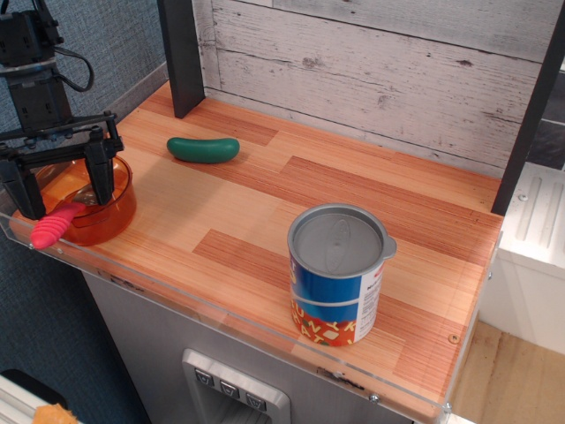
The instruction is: Put the spoon in the bowl.
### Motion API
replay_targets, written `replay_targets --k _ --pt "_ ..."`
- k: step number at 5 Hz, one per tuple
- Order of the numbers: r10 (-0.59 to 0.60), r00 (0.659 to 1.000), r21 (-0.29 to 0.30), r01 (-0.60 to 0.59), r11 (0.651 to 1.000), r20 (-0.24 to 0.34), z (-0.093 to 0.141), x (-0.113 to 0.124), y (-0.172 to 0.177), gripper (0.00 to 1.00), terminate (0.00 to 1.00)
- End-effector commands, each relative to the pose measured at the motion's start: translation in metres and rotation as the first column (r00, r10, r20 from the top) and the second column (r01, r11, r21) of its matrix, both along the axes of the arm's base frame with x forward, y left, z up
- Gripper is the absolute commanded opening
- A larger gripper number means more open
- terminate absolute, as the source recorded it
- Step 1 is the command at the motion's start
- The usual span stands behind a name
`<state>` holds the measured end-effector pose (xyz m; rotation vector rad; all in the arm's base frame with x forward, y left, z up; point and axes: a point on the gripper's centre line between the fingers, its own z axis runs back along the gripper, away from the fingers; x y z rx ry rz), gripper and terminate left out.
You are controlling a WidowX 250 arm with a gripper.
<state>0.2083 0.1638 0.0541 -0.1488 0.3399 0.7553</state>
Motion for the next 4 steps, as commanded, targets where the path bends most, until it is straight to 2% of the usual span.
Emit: replay_targets --k 1,2,3,4 --pt "-0.171 0.981 0.225 0.146 0.963 0.096 0.050 0.010 -0.011 1.00 0.00" --pt "-0.302 0.945 0.341 0.244 0.908 0.127 0.071 0.016 -0.020 1.00 0.00" --pt "-0.473 0.863 0.431 0.364 0.826 0.177 0.081 0.028 -0.032 1.00 0.00" --pt "-0.578 0.777 0.430 0.447 0.785 0.247 0.087 0.051 -0.054 1.00 0.00"
